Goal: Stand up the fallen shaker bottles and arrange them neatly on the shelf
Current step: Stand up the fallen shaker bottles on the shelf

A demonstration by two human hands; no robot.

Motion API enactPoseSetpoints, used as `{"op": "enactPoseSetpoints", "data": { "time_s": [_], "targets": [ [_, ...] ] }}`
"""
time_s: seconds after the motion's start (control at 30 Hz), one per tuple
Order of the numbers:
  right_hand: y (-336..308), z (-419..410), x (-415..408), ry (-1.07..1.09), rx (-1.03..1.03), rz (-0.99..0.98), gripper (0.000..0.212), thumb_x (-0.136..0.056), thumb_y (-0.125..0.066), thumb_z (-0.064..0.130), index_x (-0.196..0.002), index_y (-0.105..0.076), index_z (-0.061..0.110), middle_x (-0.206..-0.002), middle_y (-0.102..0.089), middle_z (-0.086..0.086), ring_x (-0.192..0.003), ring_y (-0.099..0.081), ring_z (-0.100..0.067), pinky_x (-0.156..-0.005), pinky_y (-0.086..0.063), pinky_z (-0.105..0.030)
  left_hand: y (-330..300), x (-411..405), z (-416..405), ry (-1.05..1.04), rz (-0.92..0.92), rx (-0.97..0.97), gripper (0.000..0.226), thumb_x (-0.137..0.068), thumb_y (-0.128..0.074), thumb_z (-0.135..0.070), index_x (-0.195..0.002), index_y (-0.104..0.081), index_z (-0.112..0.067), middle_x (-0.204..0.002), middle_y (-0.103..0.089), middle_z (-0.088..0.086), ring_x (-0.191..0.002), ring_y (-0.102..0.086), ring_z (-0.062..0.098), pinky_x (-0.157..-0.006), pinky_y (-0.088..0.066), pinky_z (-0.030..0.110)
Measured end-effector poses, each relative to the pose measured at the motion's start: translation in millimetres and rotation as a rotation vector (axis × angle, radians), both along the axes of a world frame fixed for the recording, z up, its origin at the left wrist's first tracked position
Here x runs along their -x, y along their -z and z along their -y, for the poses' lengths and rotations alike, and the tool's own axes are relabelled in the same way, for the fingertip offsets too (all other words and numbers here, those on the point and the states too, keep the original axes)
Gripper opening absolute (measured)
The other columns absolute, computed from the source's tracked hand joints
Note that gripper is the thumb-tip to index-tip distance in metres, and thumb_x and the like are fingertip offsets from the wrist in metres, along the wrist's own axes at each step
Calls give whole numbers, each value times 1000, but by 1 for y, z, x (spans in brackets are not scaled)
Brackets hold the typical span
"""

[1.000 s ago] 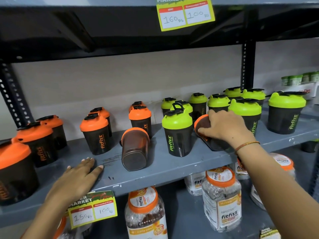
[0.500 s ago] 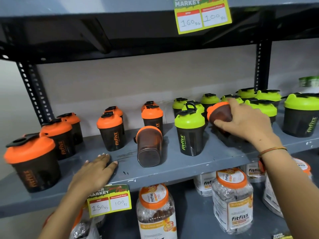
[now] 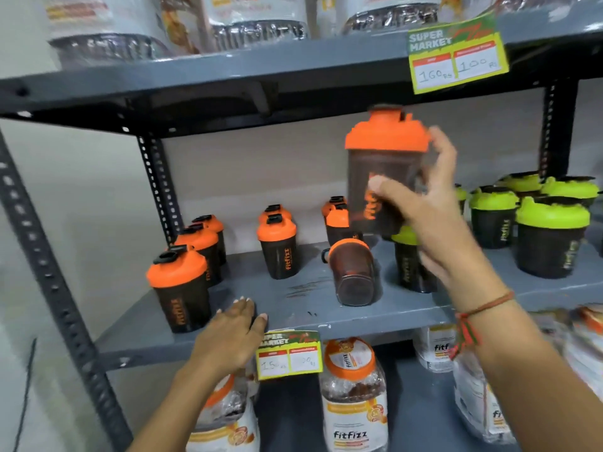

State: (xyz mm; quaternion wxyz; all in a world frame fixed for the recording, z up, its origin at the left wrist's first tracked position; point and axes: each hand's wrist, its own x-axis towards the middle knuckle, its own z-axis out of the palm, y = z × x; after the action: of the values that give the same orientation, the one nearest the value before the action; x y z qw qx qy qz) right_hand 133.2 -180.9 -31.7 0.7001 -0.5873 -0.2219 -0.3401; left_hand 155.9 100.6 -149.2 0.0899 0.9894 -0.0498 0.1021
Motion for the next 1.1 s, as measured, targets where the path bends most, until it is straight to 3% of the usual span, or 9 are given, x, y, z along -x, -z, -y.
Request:
{"op": "enactPoseSetpoints", "data": {
  "time_s": [0.17,0.23,0.4,0.53,0.63,0.83,0.93,1.0,1.1],
  "targets": [
    [33,-81,-25,-264,39,-186,94,-62,-78,12,-143,-36,38,-130,-61,-3,-117,-61,-16,-94,-54,-33,8,12,-10,-4,102,-44,81,-83,3,-51,-147,-27,-12,-157,-28,7,-146,-22,17,-119,-15,36],
    [49,-101,-36,-340,11,-265,87,-65,-77,7,-139,-41,36,-126,-64,-3,-116,-62,-19,-96,-53,-35,13,12,-11,-15,152,-54,87,-78,8,-50,-146,-30,-13,-155,-31,6,-144,-25,16,-118,-16,35],
    [76,-119,-62,-394,70,-409,81,-77,-71,-6,-138,-39,36,-125,-62,-3,-110,-61,-13,-81,-55,-21,16,12,-10,-22,171,-30,67,-91,-9,-42,-146,-32,-13,-155,-33,5,-143,-27,14,-118,-15,30],
    [83,-122,-71,-396,118,-506,95,-57,-78,14,-140,-40,38,-129,-62,-5,-121,-58,-22,-103,-50,-40,15,13,-10,-28,173,-36,63,-93,-12,-41,-146,-32,-13,-155,-32,4,-143,-28,13,-118,-15,29],
    [88,-122,-74,-403,181,-544,100,-53,-78,19,-143,-38,39,-128,-63,-5,-121,-58,-21,-108,-45,-43,14,10,-12,-13,135,-43,62,-93,-13,-40,-147,-30,-12,-156,-31,6,-144,-26,14,-118,-15,31],
    [92,-123,-69,-407,284,-550,94,-68,-75,12,-148,-32,36,-133,-60,-3,-127,-54,-22,-106,-45,-37,0,-4,-10,29,-17,-10,58,-96,-21,-34,-150,-20,-9,-160,-16,9,-147,-15,16,-121,-12,35],
    [88,-119,-53,-409,347,-550,113,-67,-82,23,-155,-14,40,-148,-45,8,-135,-44,-16,-115,-35,-40,1,-6,-10,30,-41,-15,59,-96,-20,-34,-150,-17,-9,-160,-13,8,-148,-12,15,-121,-10,34],
    [85,-115,-34,-359,393,-490,113,-75,-82,26,-157,-5,37,-147,-31,20,-137,-32,-4,-114,-28,-30,2,-6,-11,29,-30,-16,59,-97,-20,-35,-150,-17,-10,-161,-13,7,-148,-12,15,-121,-9,34],
    [73,-103,-3,-90,305,-227,87,-81,-77,26,-152,-27,35,-151,-32,19,-139,-32,1,-109,-35,-23,3,-7,-11,32,-4,-15,59,-97,-21,-36,-150,-19,-10,-160,-15,7,-148,-13,16,-121,-9,35]
  ]
}}
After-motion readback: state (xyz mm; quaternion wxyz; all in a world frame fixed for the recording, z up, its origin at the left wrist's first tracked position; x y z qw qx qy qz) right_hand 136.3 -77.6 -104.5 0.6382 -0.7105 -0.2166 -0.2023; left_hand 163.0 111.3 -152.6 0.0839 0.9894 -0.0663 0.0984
